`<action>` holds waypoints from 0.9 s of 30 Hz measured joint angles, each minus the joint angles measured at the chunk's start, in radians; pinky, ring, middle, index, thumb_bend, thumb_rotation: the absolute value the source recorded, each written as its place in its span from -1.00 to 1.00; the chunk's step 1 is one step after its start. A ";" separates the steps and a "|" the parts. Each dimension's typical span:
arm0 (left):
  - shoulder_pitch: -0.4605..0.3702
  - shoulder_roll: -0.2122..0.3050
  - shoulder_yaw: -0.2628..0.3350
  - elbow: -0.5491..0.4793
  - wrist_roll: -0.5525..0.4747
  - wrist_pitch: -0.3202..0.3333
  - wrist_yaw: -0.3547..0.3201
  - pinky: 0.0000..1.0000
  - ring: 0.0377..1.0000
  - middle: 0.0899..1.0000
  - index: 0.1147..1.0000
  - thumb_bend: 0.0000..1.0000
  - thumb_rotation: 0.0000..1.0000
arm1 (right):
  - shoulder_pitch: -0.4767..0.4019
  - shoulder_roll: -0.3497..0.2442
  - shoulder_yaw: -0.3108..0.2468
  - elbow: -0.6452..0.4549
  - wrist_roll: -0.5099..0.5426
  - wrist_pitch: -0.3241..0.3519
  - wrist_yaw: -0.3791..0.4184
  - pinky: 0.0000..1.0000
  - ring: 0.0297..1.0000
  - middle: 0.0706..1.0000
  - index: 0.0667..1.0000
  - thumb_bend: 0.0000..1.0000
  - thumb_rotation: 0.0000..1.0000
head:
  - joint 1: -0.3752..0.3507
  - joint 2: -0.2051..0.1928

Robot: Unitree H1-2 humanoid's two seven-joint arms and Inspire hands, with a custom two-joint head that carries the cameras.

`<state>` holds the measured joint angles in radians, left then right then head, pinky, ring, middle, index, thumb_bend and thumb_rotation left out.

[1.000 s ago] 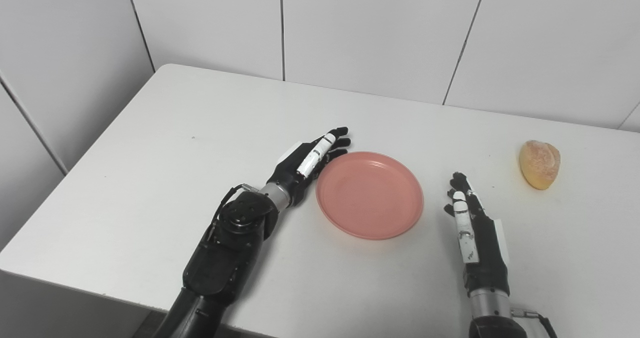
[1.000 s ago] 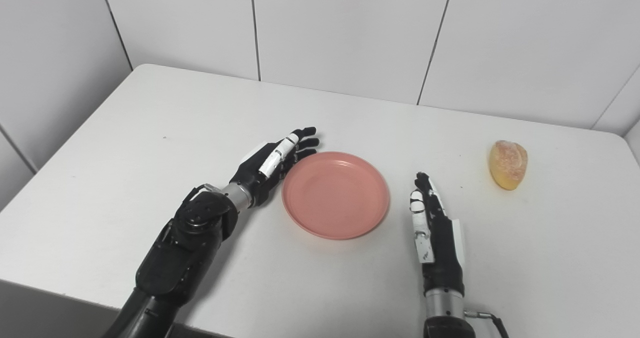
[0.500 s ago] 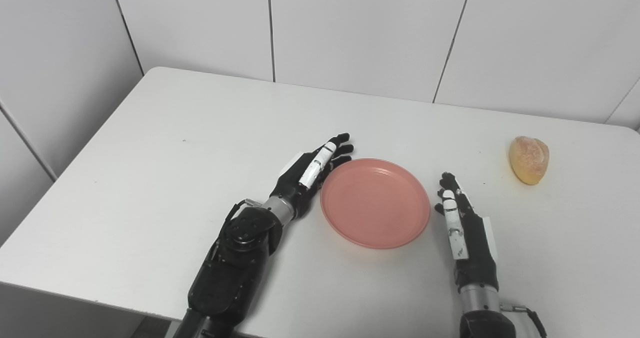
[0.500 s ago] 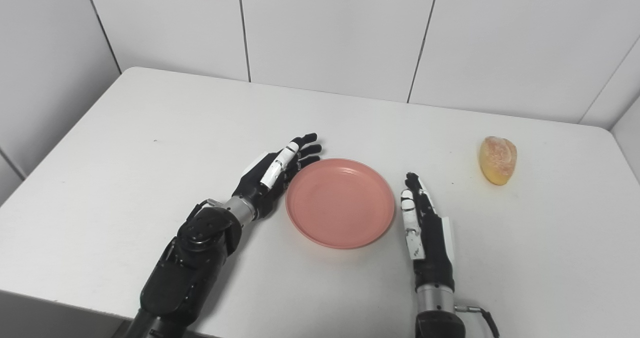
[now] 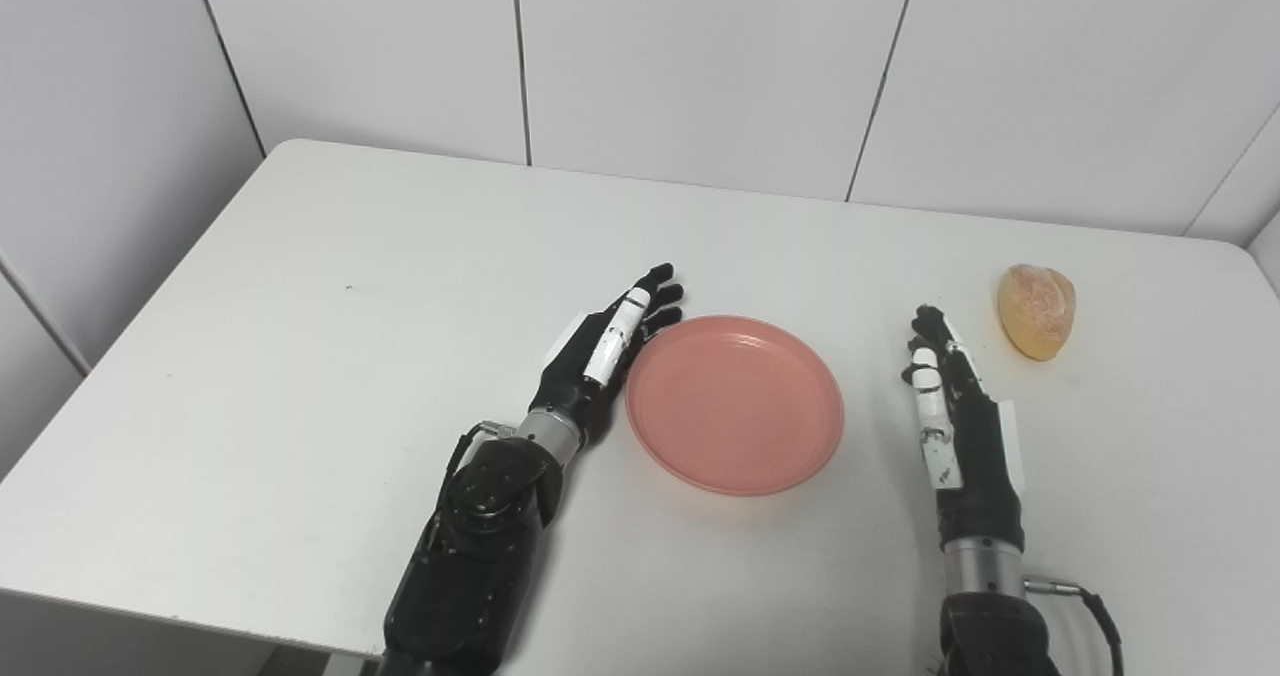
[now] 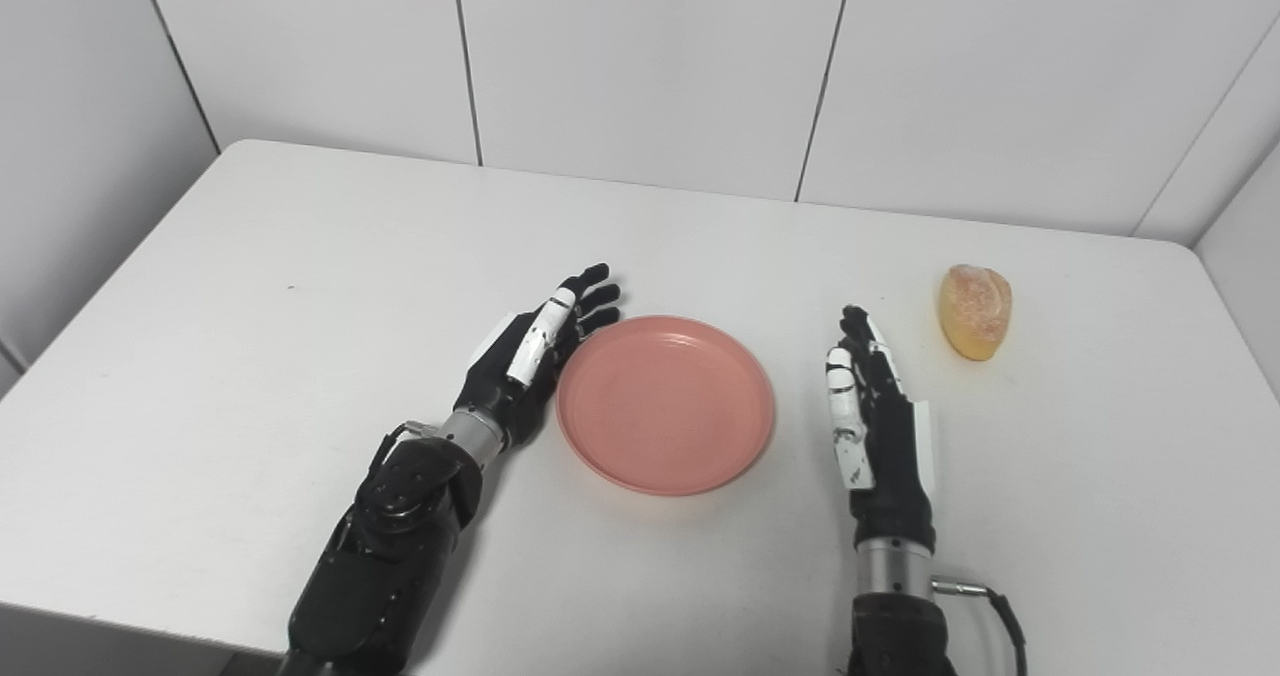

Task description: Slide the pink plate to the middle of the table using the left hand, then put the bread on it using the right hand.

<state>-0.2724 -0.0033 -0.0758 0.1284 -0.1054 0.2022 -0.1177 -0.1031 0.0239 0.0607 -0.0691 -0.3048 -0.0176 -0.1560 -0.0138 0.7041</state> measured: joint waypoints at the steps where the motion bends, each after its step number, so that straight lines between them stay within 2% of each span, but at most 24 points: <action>1: 0.000 0.000 0.003 0.006 0.000 -0.008 0.001 0.86 0.84 0.85 0.81 -0.33 1.00 | -0.010 -0.009 -0.004 -0.001 -0.022 0.000 -0.012 0.63 0.77 0.76 0.74 -0.30 1.00 | -0.021 -0.003; 7: 0.005 -0.005 0.021 0.035 0.003 -0.071 0.013 0.84 0.84 0.85 0.83 -0.31 1.00 | -0.060 -0.030 -0.014 -0.009 -0.082 0.000 -0.053 0.61 0.75 0.75 0.74 -0.29 1.00 | -0.054 -0.012; 9: 0.007 -0.009 0.028 0.039 0.009 -0.085 0.023 0.83 0.82 0.84 0.82 -0.29 1.00 | -0.076 -0.042 -0.012 -0.020 -0.122 0.003 -0.054 0.61 0.73 0.73 0.73 -0.25 0.97 | -0.089 -0.023; 15: 0.008 -0.007 0.044 0.067 0.012 -0.138 0.035 0.81 0.82 0.84 0.81 -0.29 1.00 | -0.156 -0.104 -0.029 -0.079 -0.205 0.062 -0.037 0.54 0.69 0.71 0.72 -0.05 0.78 | -0.181 -0.041; 19: 0.009 0.004 0.042 0.088 0.019 -0.173 0.029 0.78 0.80 0.82 0.80 -0.27 1.00 | -0.200 -0.133 -0.040 -0.083 -0.265 0.144 -0.022 0.44 0.64 0.72 0.73 0.32 0.66 | -0.247 -0.058; 22: 0.009 0.010 0.044 0.092 0.016 -0.179 0.016 0.78 0.80 0.82 0.80 -0.27 1.00 | -0.231 -0.152 -0.048 -0.083 -0.325 0.217 -0.013 0.44 0.64 0.73 0.74 0.41 0.63 | -0.272 -0.060; 24: 0.009 0.014 0.045 0.093 0.013 -0.179 0.008 0.78 0.80 0.83 0.81 -0.27 1.00 | -0.251 -0.163 -0.051 -0.082 -0.354 0.254 -0.011 0.47 0.66 0.74 0.75 0.52 0.51 | -0.285 -0.061; 25: 0.009 0.018 0.045 0.093 0.009 -0.179 0.000 0.76 0.80 0.82 0.79 -0.28 1.00 | -0.263 -0.168 -0.054 -0.082 -0.375 0.279 -0.011 0.42 0.64 0.73 0.75 0.68 0.43 | -0.301 -0.061; 27: 0.009 0.024 0.045 0.093 0.006 -0.179 -0.010 0.75 0.79 0.81 0.79 -0.31 1.00 | -0.292 -0.172 -0.063 -0.071 -0.417 0.337 -0.011 0.38 0.62 0.73 0.76 0.78 0.39 | -0.311 -0.063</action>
<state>-0.2636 0.0212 -0.0309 0.2218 -0.0997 0.0231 -0.1280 -0.3953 -0.1482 -0.0027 -0.1399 -0.7220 0.3199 -0.1674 -0.3251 0.6412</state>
